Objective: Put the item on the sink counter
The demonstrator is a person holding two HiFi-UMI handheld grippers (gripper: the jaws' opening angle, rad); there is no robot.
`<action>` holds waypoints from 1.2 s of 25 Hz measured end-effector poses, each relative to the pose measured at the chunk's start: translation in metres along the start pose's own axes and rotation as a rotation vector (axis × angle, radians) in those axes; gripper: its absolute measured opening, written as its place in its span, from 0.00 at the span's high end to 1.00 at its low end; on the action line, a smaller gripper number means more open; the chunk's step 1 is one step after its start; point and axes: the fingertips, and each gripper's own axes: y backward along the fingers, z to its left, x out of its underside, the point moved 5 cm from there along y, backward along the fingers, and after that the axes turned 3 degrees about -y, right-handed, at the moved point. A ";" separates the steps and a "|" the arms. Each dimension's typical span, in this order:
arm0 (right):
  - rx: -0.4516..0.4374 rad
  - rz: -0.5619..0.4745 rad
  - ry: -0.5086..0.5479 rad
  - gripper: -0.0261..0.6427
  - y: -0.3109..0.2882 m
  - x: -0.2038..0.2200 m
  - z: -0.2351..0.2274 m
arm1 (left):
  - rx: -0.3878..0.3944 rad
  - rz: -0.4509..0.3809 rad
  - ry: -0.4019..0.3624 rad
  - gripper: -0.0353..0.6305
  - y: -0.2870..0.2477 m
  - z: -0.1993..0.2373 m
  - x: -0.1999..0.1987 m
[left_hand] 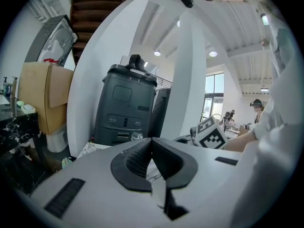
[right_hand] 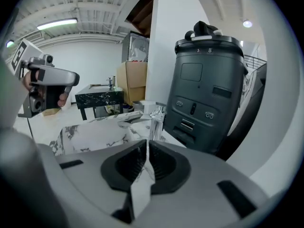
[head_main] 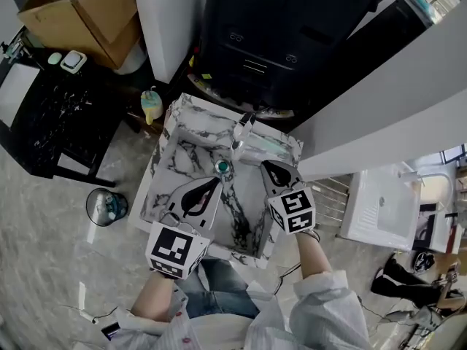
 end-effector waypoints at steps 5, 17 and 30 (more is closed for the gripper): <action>-0.038 0.083 0.032 0.93 -0.024 0.019 -0.014 | -0.032 0.017 0.006 0.92 -0.003 0.009 0.007; -0.124 0.319 0.169 0.70 -0.078 0.055 -0.039 | -0.050 0.074 0.029 0.92 -0.006 0.018 0.027; -0.142 0.524 0.365 0.62 -0.114 0.080 -0.052 | -0.083 0.099 0.041 0.92 0.001 0.024 0.040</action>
